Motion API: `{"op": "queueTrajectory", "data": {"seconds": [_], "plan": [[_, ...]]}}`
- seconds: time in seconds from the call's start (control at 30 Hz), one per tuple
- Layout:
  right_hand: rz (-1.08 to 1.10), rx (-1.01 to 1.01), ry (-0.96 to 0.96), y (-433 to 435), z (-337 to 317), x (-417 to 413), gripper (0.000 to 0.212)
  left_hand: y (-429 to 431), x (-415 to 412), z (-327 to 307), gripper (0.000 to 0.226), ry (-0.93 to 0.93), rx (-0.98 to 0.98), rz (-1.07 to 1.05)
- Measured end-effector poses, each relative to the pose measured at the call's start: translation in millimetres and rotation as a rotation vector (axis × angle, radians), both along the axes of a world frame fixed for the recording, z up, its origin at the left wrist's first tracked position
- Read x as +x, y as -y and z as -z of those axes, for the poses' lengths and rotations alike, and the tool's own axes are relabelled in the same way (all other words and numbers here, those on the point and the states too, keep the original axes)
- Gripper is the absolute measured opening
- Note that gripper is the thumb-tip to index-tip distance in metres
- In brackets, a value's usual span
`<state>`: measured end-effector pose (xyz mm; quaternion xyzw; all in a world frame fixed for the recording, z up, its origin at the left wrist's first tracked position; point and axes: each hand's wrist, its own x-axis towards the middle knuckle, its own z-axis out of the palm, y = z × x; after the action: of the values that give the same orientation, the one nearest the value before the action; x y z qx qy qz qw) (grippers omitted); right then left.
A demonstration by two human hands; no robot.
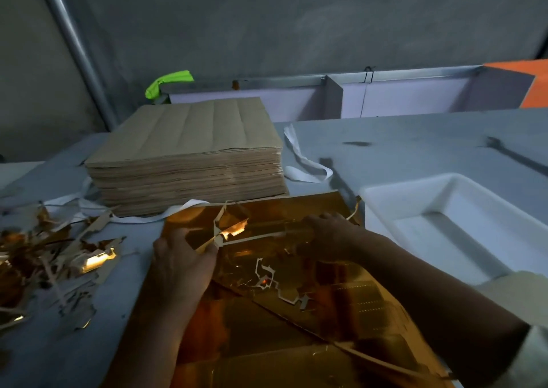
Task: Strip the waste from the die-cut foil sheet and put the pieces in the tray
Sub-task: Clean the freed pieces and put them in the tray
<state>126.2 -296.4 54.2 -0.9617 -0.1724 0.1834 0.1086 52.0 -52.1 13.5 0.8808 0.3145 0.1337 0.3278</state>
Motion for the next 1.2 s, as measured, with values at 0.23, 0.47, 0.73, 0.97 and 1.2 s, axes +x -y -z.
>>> {"op": "queueTrajectory", "data": {"seconds": [0.23, 0.47, 0.73, 0.97, 1.2], "plan": [[-0.082, -0.031, -0.132, -5.3, 2.3, -14.1, 0.089, 3.0, 7.9, 4.5, 0.043, -0.025, -0.148, 0.041], [-0.256, -0.046, -0.145, -23.6, -1.8, -42.0, 0.086, 22.7, 11.8, -5.6, 0.012, 0.161, -0.417, 0.149], [-0.217, -0.005, 0.089, -28.2, 11.9, -53.4, 0.063, 36.0, 8.1, -37.0, 0.016, 0.302, -0.92, 0.205], [-0.165, 0.11, 0.094, -19.5, -0.9, -45.0, 0.023, 53.1, -2.1, -36.2, 0.024, 0.255, -0.908, 0.282], [-0.122, 0.409, 0.324, -17.3, -26.5, -44.8, 0.025, 81.0, -10.7, -29.1, 0.043, -0.036, -0.762, 0.557]]}}
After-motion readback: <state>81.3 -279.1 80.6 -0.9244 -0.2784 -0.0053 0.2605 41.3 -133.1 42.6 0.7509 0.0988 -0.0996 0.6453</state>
